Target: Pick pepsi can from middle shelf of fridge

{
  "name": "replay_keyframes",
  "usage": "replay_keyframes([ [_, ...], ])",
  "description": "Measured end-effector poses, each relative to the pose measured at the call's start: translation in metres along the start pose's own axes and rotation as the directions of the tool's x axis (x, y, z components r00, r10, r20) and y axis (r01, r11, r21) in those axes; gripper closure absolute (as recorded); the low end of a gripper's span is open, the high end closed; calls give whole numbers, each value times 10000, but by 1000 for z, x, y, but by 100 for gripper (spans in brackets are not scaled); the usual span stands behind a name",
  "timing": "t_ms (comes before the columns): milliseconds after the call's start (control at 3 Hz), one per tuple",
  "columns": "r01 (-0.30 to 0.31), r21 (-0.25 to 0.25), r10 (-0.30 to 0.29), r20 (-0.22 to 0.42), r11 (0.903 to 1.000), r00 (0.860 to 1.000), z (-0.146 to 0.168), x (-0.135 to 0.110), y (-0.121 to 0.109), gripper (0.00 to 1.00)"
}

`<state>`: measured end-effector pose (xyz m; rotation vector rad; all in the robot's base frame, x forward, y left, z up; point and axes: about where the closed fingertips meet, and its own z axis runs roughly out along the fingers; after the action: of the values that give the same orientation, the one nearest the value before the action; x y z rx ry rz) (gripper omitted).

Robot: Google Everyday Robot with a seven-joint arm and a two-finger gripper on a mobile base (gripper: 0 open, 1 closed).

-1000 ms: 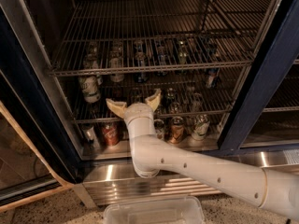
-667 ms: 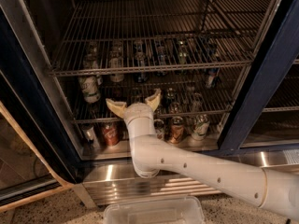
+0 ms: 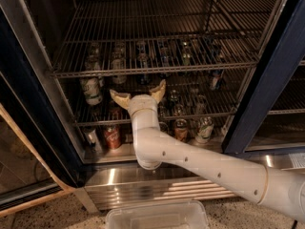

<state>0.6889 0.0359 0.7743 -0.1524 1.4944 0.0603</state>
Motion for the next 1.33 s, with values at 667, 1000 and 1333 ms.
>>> replay_keyframes([
  [667, 382, -380, -387, -119, 9985, 9992, 41, -3, -7, 0],
  [1000, 345, -928, -372, -282, 9951, 9989, 57, 2, -2, 2],
  [1333, 250, -1144, -302, -444, 9931, 9986, 67, 9, -1, 19],
])
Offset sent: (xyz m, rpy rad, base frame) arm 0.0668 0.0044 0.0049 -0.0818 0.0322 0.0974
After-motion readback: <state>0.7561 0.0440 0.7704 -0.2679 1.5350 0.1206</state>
